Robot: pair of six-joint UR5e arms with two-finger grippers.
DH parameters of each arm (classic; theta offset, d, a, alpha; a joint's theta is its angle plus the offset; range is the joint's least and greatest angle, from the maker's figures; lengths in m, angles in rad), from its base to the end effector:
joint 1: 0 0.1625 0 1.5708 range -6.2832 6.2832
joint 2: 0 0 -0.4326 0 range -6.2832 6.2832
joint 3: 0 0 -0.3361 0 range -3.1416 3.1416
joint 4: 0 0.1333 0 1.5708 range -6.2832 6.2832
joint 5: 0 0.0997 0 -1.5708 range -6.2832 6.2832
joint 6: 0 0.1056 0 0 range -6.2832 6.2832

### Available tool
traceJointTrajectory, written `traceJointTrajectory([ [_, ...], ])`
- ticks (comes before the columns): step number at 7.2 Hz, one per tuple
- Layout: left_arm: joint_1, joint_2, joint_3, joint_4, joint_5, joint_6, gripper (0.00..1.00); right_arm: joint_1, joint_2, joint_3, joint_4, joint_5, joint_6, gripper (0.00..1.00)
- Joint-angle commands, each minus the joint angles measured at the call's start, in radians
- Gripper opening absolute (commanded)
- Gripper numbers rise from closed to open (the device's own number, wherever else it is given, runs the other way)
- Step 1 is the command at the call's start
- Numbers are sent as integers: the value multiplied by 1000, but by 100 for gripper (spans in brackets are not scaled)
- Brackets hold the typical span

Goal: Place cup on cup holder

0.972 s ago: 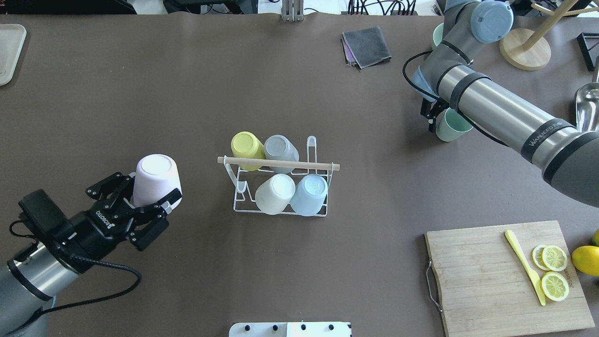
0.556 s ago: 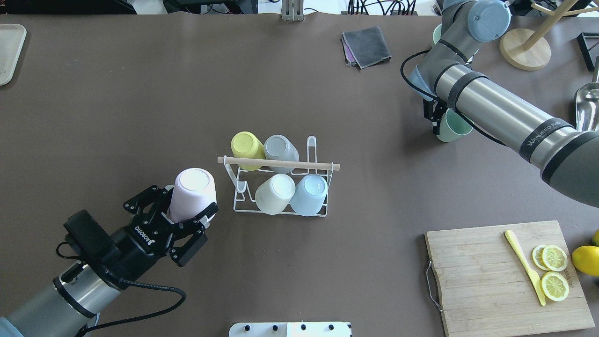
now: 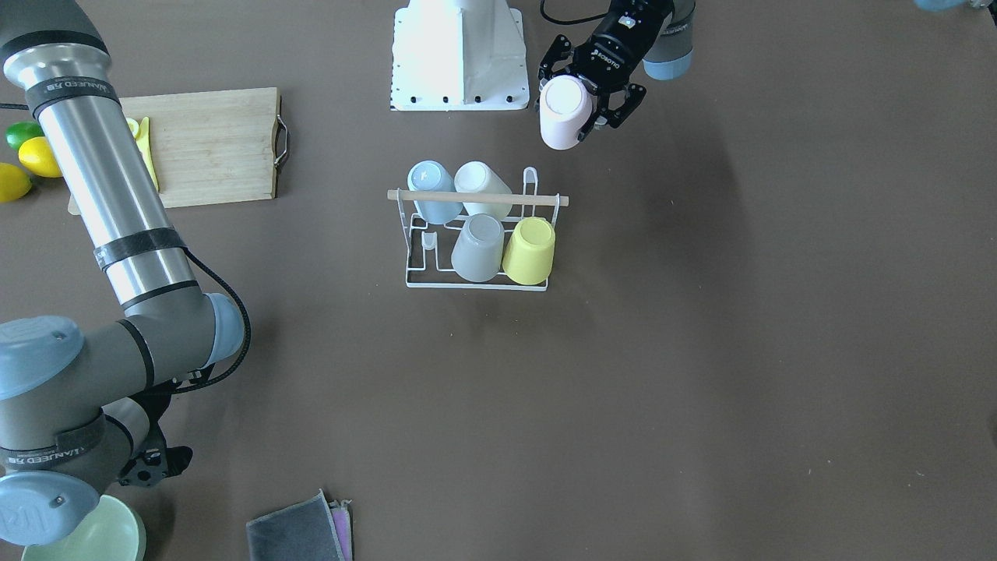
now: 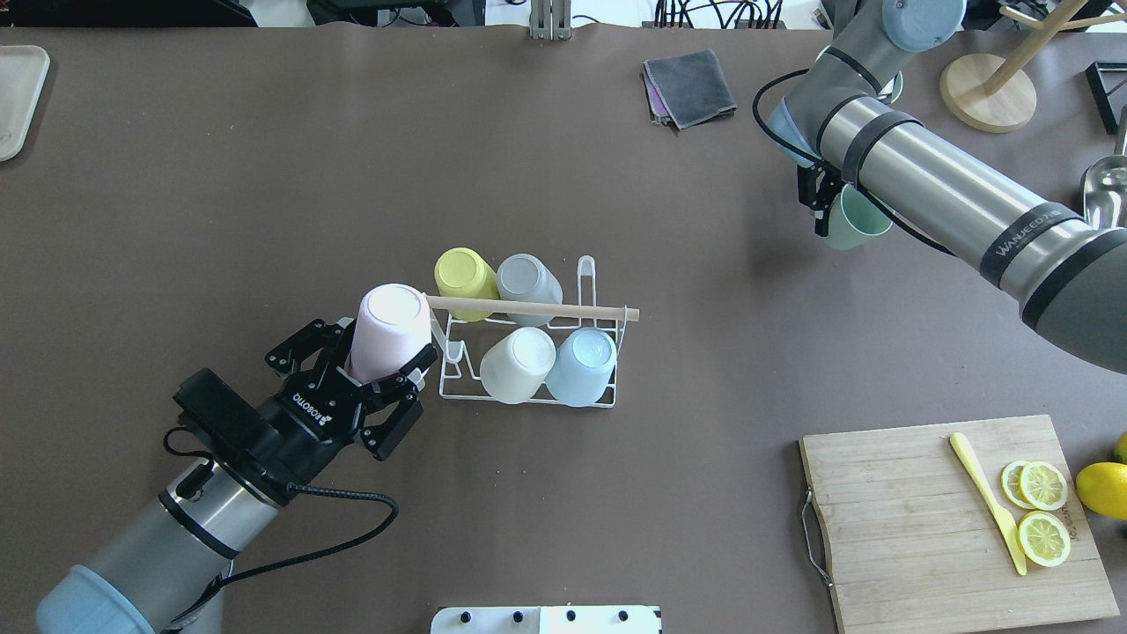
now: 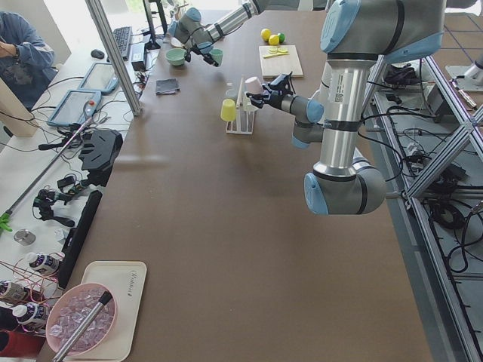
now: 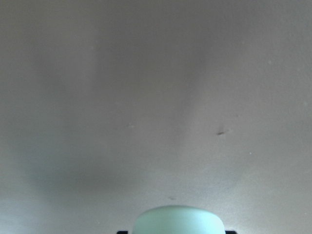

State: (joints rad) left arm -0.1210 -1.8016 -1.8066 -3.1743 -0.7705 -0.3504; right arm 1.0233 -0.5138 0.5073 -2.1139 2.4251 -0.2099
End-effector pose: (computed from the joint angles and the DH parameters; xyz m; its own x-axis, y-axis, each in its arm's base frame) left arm 0.3877 -0.2578 0.3097 0.5031 0.5978 -0.6241 0.6900 0.1569 0.7066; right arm -0.3506 -0.6782 0.4885 0.6565 -0.1571 0.7378 0.5937 0.7110 -0.3769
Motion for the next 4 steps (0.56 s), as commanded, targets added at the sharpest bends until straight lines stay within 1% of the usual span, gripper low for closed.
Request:
traceJointTrajectory([
  [1, -8, -66, 83, 4, 0, -7, 15, 30, 5, 104, 3, 8, 12, 0],
  [2, -8, -70, 93, 4, 0, -12, 15, 58, 3, 137, 34, 6, 14, 0],
  [4, -9, -71, 104, 4, 2, -12, 16, 77, -5, 190, 194, -3, 97, 0],
])
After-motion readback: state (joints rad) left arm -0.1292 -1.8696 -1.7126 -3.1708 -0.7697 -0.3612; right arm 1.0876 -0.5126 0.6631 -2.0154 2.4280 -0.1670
